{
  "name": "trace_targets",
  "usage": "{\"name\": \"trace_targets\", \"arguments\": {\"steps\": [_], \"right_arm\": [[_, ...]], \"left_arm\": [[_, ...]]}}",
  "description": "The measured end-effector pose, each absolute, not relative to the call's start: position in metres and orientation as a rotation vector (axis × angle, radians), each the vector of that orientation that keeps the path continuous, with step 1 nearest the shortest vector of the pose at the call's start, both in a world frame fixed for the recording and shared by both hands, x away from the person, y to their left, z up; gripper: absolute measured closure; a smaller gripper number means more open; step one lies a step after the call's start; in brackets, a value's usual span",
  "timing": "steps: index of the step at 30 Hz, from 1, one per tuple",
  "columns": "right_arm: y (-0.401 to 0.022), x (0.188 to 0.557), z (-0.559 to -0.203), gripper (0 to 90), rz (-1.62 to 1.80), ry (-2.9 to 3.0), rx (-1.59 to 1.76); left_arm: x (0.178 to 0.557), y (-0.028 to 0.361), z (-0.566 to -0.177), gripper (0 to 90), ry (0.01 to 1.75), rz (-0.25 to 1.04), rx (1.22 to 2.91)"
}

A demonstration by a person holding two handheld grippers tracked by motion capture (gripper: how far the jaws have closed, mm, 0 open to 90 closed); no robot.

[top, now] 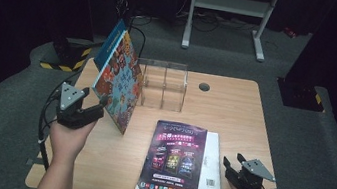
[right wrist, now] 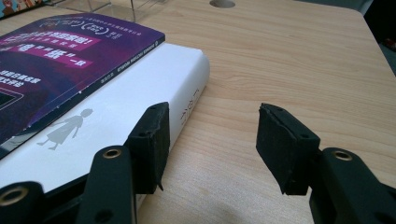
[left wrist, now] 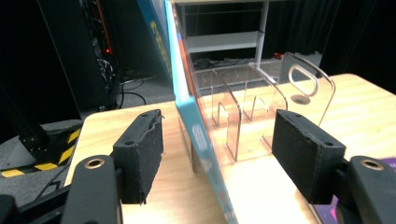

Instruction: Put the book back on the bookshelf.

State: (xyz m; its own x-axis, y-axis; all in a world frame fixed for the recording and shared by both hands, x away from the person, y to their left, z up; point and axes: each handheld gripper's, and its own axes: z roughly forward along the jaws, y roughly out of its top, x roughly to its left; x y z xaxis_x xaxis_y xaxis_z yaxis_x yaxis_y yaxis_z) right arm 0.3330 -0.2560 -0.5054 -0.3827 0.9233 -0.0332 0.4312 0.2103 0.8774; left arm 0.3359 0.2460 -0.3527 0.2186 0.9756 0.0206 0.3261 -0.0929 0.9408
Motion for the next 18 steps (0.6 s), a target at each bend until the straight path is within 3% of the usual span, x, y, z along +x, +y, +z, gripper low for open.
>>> {"name": "trace_targets", "arguments": {"steps": [18], "right_arm": [[-0.254, 0.333, -0.507, 44.7, 1.106, 1.937, 1.258]], "left_arm": [[0.327, 0.24, -0.407, 18.3, 1.292, 0.765, 1.738]]}}
